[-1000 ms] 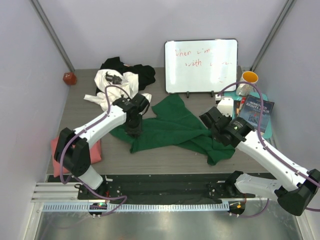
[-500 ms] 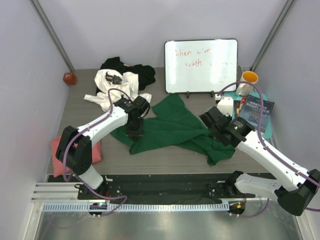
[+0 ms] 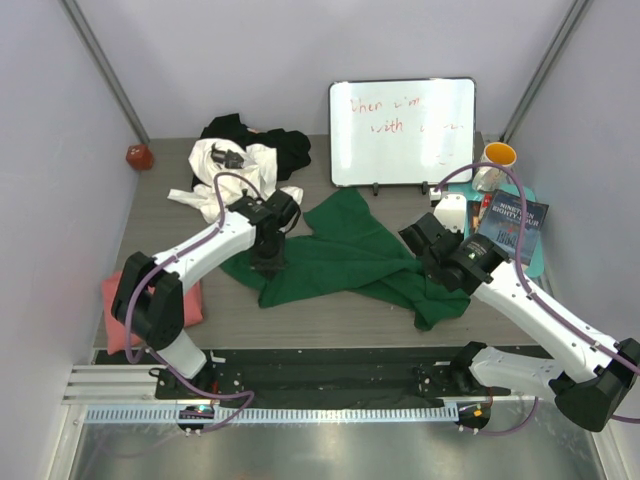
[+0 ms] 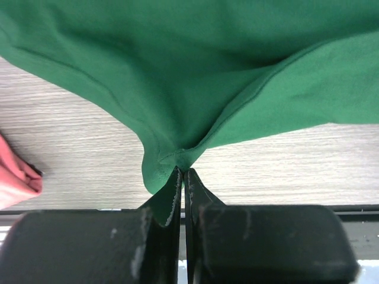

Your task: Fold and stack the t-shirts

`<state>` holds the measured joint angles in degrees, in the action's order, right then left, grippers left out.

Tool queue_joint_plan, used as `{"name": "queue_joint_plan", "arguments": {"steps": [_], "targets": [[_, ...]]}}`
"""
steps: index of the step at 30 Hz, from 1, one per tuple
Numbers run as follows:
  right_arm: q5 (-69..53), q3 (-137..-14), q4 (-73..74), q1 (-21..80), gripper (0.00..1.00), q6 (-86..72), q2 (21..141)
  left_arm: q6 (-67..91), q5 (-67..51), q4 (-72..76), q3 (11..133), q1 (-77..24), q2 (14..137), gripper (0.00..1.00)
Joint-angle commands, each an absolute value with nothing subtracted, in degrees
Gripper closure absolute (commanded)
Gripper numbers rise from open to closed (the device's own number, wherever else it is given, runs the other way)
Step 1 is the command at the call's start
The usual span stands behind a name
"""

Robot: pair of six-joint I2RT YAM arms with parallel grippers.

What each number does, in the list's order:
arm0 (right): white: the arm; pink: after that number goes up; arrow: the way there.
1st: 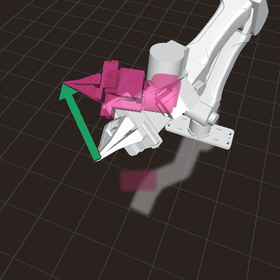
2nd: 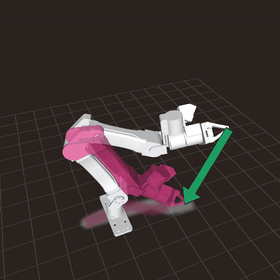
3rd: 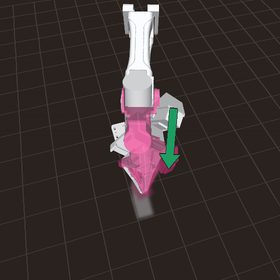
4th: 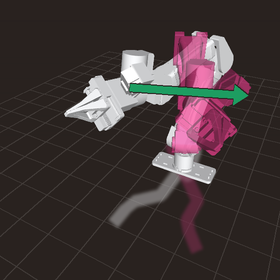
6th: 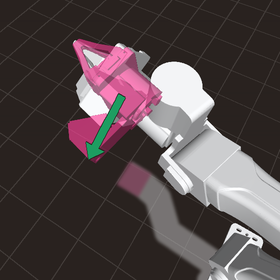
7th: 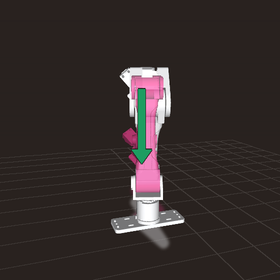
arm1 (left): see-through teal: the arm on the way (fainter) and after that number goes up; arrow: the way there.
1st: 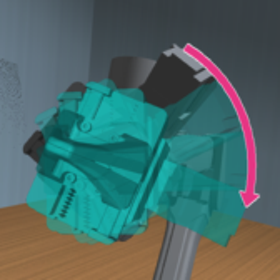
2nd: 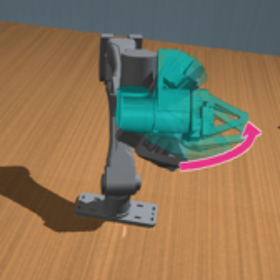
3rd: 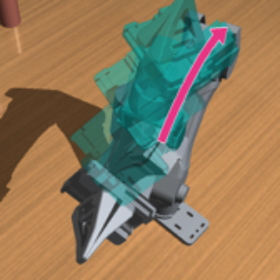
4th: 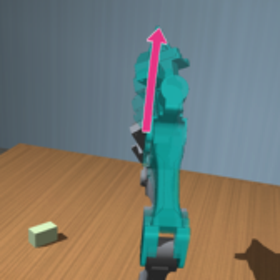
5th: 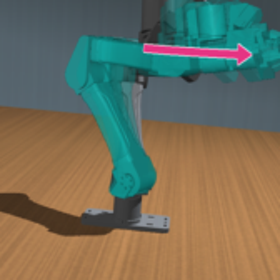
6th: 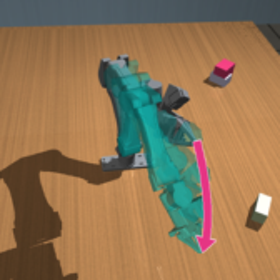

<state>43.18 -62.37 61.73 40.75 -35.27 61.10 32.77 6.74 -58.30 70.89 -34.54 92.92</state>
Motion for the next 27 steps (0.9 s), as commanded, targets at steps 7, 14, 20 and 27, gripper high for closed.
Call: {"name": "queue_joint_plan", "arguments": {"steps": [7, 14, 20, 27], "targets": [[45.44, -64.16, 60.64, 40.61, 0.7, -34.81, 60.29, 32.78, 14.06, -60.73, 78.4, -34.63, 90.09, 1.0], [45.27, -63.81, 60.47, 40.61, 0.62, -33.75, 61.43, 32.7, 15.21, -61.87, 78.66, -34.19, 88.95, 1.0], [44.47, -63.55, 60.12, 40.61, 0.61, -33.4, 62.75, 32.61, 16.52, -62.05, 78.93, -34.1, 88.16, 1.0], [43.24, -63.81, 60.21, 40.43, 0.49, -30.77, 64.42, 33.92, 18.54, -62.84, 77.79, -32.26, 88.86, 1.0]]}}
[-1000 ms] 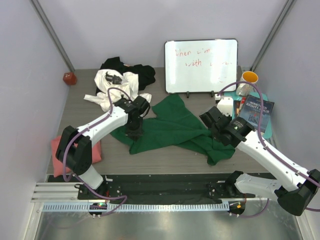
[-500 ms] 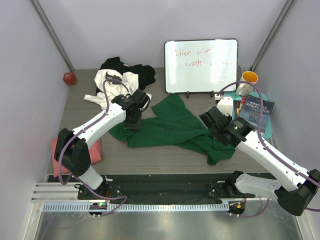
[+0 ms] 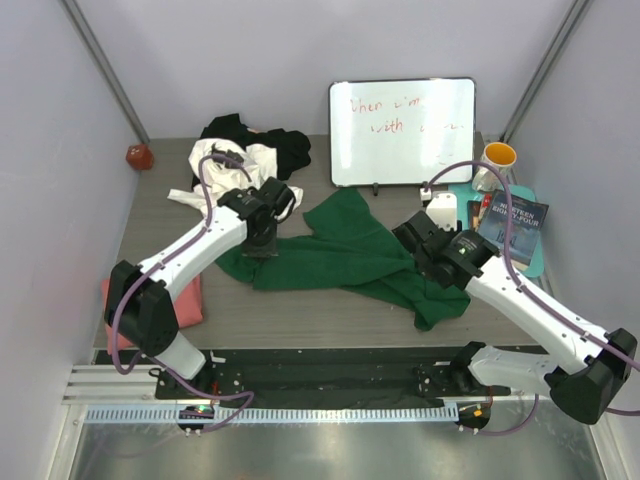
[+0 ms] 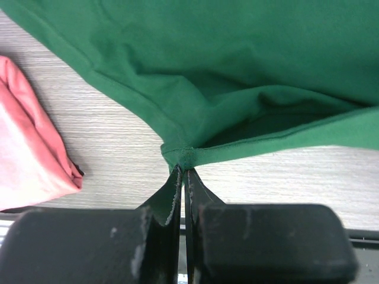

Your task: Fold and stack the t-shirts

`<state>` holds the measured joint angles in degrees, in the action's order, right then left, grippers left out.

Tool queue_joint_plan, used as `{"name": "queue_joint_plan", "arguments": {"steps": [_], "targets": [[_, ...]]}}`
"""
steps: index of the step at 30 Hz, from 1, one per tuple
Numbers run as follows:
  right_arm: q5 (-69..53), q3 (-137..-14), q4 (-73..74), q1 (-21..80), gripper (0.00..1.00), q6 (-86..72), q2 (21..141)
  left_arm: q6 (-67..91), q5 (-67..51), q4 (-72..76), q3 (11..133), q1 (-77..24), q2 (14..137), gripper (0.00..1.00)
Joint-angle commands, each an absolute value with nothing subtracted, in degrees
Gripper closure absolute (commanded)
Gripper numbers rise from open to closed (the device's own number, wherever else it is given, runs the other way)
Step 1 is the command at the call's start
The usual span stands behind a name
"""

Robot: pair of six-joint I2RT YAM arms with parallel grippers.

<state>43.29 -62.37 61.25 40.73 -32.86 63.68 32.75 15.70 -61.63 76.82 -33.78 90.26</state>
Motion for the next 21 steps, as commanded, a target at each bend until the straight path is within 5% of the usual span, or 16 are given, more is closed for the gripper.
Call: {"name": "queue_joint_plan", "arguments": {"steps": [1, 7, 21], "targets": [[42.72, -63.9, 60.12, 40.43, 0.49, -30.67, 64.68, 34.1, 18.63, -62.93, 77.61, -31.73, 88.86, 1.0], [40.79, -63.37, 59.68, 39.82, 0.4, -29.1, 67.06, 34.45, 19.6, -63.19, 76.73, -30.24, 88.51, 1.0], [31.74, -62.93, 55.81, 34.02, 0.46, -24.35, 80.41, 34.45, 18.46, -62.4, 75.5, -28.13, 88.33, 1.0]]}}
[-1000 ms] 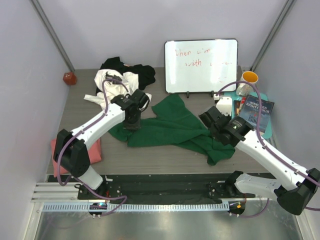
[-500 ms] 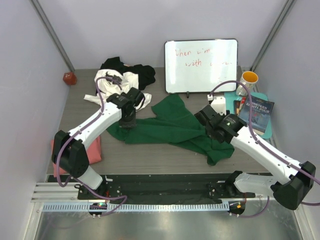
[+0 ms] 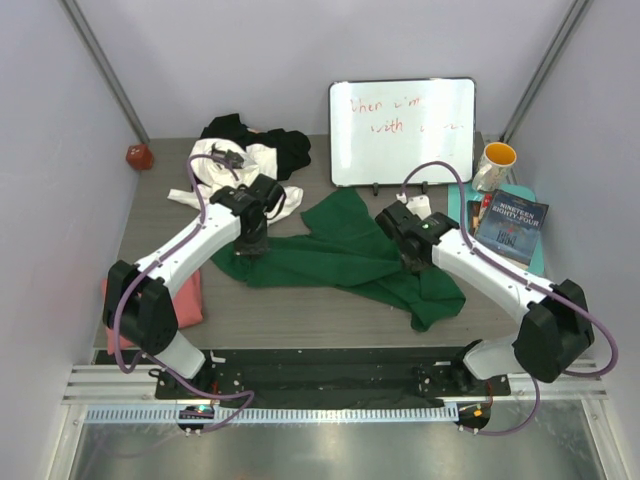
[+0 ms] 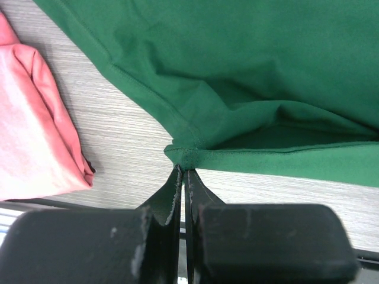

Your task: Fold and stack the t-shirts

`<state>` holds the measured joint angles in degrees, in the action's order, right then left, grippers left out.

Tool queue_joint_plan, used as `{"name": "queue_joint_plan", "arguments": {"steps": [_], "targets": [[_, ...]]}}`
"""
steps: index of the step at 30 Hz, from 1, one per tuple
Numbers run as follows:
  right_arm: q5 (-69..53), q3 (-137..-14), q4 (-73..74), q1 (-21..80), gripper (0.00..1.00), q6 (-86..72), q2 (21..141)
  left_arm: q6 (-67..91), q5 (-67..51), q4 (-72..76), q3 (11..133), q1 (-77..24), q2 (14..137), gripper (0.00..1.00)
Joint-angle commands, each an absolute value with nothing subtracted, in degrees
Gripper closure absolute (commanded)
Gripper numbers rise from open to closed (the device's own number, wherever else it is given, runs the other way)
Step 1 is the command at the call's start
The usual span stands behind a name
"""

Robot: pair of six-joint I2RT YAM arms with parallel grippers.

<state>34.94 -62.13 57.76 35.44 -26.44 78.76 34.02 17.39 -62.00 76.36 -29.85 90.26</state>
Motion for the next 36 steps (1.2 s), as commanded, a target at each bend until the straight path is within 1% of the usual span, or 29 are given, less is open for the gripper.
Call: {"name": "queue_joint_plan", "arguments": {"steps": [1, 5, 8, 12, 13, 15, 19, 27, 36], "targets": [[31.64, -62.67, 55.72, 33.75, 0.47, -24.26, 80.85, 34.54, 18.28, -62.32, 75.41, -27.78, 88.16, 1.0], [30.15, -61.52, 55.11, 32.61, 0.51, -24.08, 81.74, 34.19, 18.11, -61.96, 74.8, -27.07, 88.15, 1.0], [27.17, -61.44, 54.58, 31.99, 0.51, -23.2, 83.23, 34.1, 17.75, -61.88, 74.79, -26.72, 88.24, 1.0], [22.51, -61.0, 53.18, 31.82, 0.48, -21.72, 84.64, 34.1, 17.14, -61.7, 74.88, -26.46, 88.5, 1.0], [20.76, -60.91, 52.74, 31.9, 0.45, -21.62, 84.64, 34.01, 17.14, -61.61, 74.88, -26.46, 88.59, 1.0], [19.95, -61.08, 52.73, 31.9, 0.44, -21.62, 84.38, 34.1, 17.14, -61.61, 74.88, -26.37, 88.77, 1.0], [21.27, -60.65, 52.82, 31.9, 0.44, -21.53, 84.72, 34.1, 16.79, -61.35, 75.14, -26.37, 89.3, 1.0], [23.46, -61.43, 54.67, 31.9, 0.45, -22.76, 89.55, 34.1, 16.61, -61.43, 75.41, -26.37, 88.77, 1.0], [25.58, -61.26, 54.93, 31.03, 0.45, -24.78, 91.14, 33.93, 16.35, -61.0, 75.06, -26.37, 88.42, 1.0]]}}
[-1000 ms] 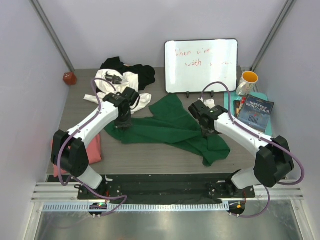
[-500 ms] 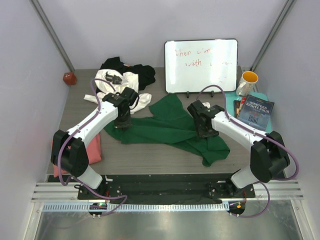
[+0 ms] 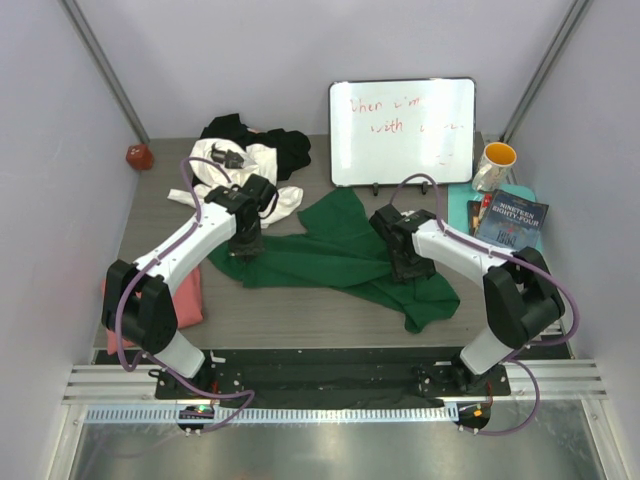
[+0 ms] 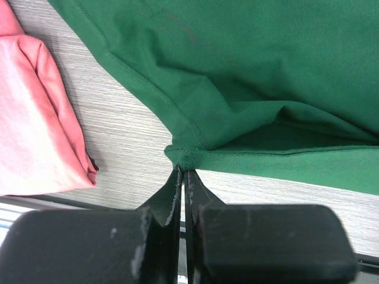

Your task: Fold and stack the t-shirts

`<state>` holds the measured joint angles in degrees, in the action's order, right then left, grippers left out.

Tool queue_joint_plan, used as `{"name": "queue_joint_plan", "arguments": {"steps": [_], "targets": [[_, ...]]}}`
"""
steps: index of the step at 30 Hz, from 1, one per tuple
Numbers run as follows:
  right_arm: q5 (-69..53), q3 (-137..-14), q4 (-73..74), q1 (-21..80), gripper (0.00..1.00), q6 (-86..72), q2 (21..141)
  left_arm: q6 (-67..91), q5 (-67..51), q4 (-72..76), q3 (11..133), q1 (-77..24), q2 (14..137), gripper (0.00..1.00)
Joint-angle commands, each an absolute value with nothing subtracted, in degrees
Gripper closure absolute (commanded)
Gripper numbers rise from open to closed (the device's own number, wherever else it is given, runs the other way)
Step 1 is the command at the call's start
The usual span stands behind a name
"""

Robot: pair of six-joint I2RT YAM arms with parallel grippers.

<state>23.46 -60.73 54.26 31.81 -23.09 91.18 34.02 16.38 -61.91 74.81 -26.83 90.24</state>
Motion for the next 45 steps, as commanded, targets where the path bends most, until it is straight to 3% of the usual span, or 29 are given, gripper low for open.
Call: {"name": "queue_joint_plan", "arguments": {"steps": [1, 10, 13, 14, 17, 45], "targets": [[25.66, -61.26, 54.67, 30.94, 0.45, -24.87, 90.79, 33.75, 16.26, -60.82, 75.06, -26.37, 88.42, 1.0], [27.86, -60.73, 53.79, 30.24, 0.44, -25.49, 95.44, 33.31, 15.91, -60.3, 74.45, -26.37, 88.42, 1.0], [28.56, -62.31, 53.79, 30.15, 0.61, -25.93, 97.12, 33.31, 15.82, -60.03, 73.74, -26.37, 88.07, 1.0], [28.91, -62.66, 53.79, 30.15, 0.75, -26.01, 97.29, 33.31, 15.82, -59.86, 73.65, -26.37, 88.15, 1.0], [30.5, -63.72, 53.96, 30.06, 0.99, -26.1, 97.29, 33.13, 15.64, -59.85, 73.48, -26.37, 88.24, 1.0], [46.57, -80.77, 61.79, 30.15, 0.99, -27.86, 79.9, 34.72, 20.83, -62.05, 78.39, -24.35, 86.13, 1.0]]}}
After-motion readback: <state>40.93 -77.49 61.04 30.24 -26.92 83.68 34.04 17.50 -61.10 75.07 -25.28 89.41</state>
